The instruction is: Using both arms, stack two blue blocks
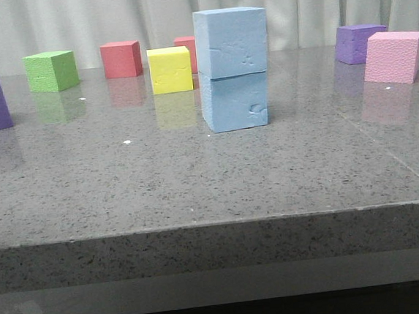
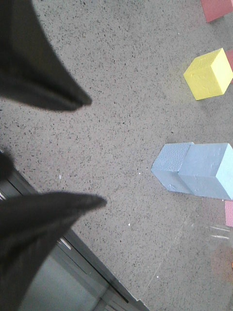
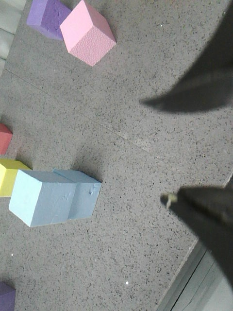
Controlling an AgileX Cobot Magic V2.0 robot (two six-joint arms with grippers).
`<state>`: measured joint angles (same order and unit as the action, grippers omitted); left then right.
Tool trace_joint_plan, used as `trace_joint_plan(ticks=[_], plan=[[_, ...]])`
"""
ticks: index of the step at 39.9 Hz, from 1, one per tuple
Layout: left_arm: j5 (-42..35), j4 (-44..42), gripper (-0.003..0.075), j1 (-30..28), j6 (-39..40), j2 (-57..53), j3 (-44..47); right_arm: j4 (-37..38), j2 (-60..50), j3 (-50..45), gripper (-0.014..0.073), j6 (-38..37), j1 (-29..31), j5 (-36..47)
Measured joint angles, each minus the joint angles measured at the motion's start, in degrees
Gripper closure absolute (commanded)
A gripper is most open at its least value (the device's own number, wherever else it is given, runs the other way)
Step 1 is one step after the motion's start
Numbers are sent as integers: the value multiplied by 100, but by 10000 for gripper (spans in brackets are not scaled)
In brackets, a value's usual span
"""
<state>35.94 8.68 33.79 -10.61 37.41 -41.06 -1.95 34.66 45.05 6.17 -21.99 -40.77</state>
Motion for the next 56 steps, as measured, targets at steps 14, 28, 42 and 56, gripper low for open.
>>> trace_joint_plan(ticks=[14, 28, 42, 56], plan=[[0, 0, 739, 0, 0, 0, 0, 0, 0, 0, 660, 0, 0, 0], [-549, 63, 739, -341, 0, -512, 570, 0, 0, 0, 660, 12, 0, -10], [-1885, 73, 739, -2403, 0, -3008, 2480, 0, 0, 0, 660, 12, 0, -10], [-2558, -621, 739, -2932, 1061, -3775, 3609, 0, 0, 0, 660, 12, 0, -10]])
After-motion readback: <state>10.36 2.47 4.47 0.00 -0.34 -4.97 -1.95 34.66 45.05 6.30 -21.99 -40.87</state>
